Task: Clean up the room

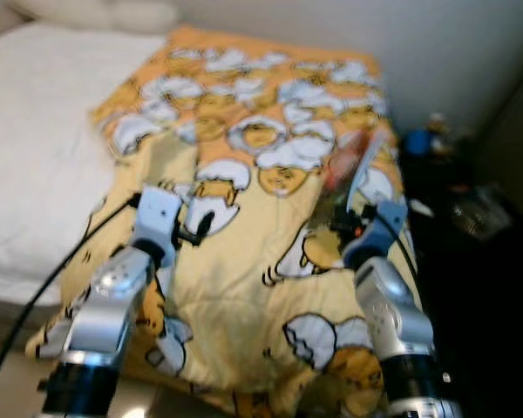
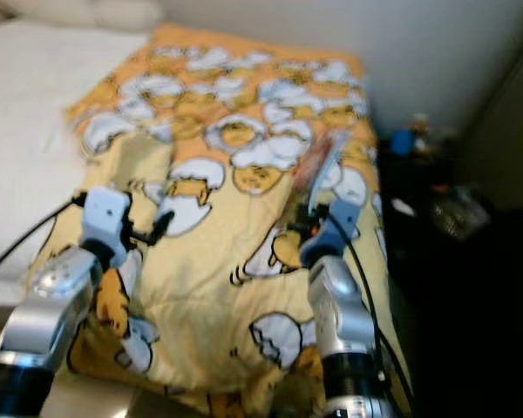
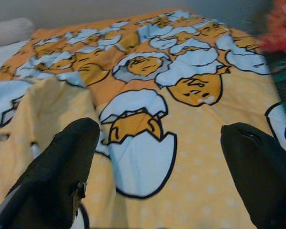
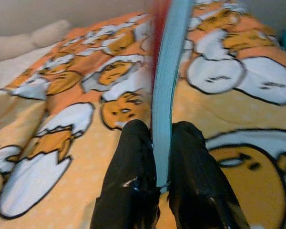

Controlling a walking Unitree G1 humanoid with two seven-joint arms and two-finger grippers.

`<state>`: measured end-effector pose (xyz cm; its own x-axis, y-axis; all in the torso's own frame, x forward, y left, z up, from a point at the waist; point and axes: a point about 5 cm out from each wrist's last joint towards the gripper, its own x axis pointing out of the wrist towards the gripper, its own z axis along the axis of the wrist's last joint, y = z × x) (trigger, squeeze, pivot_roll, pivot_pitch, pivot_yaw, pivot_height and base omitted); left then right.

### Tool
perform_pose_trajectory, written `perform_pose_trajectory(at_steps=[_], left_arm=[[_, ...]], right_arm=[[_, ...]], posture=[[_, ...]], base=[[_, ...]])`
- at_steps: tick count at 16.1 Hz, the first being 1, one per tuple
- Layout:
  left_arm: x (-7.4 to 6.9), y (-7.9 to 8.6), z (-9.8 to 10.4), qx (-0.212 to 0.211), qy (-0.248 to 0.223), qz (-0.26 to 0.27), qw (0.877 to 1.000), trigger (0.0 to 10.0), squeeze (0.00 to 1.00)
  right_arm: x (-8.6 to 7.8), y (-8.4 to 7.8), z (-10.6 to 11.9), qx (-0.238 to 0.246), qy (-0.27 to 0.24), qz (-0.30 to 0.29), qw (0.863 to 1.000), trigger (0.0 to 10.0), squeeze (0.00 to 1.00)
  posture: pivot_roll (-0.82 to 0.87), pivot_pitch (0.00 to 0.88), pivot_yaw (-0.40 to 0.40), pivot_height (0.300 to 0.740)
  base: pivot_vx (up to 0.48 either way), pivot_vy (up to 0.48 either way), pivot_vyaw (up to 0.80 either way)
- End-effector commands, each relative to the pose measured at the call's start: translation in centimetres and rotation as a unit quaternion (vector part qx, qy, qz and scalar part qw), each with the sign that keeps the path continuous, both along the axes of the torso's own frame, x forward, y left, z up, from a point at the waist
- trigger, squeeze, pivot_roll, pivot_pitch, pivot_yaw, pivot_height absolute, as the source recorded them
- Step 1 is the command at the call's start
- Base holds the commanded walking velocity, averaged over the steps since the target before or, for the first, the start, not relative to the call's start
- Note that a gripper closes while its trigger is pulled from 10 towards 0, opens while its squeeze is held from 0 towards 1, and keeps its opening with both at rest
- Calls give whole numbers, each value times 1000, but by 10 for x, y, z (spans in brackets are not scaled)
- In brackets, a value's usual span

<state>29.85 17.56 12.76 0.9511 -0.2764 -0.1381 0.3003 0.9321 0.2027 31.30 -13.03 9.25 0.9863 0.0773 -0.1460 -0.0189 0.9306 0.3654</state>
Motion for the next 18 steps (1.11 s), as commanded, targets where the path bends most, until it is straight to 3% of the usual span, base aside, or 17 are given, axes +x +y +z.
perform_pose_trajectory(at_steps=[1,9,14,18], left_arm=[[1,-8,0,-4,0,-11,1000,10000,145],[3,-4,1,2,-3,-10,1000,10000,145],[4,-2,2,4,-5,-9,1000,10000,145],[4,0,2,6,-5,-7,1000,10000,145]], right_arm=[[5,-11,11,-10,-20,-16,1000,10000,0],[6,-10,11,-10,-23,-18,1000,10000,0],[7,-10,12,-8,-25,-21,999,10000,0],[8,-8,14,-7,-27,-20,999,10000,0]], posture=[[100,0,-32,740],[108,0,-29,740],[110,0,-31,740],[110,0,-31,740]], base=[[0,349,-800],[0,347,-768],[0,360,0],[0,372,-533]])
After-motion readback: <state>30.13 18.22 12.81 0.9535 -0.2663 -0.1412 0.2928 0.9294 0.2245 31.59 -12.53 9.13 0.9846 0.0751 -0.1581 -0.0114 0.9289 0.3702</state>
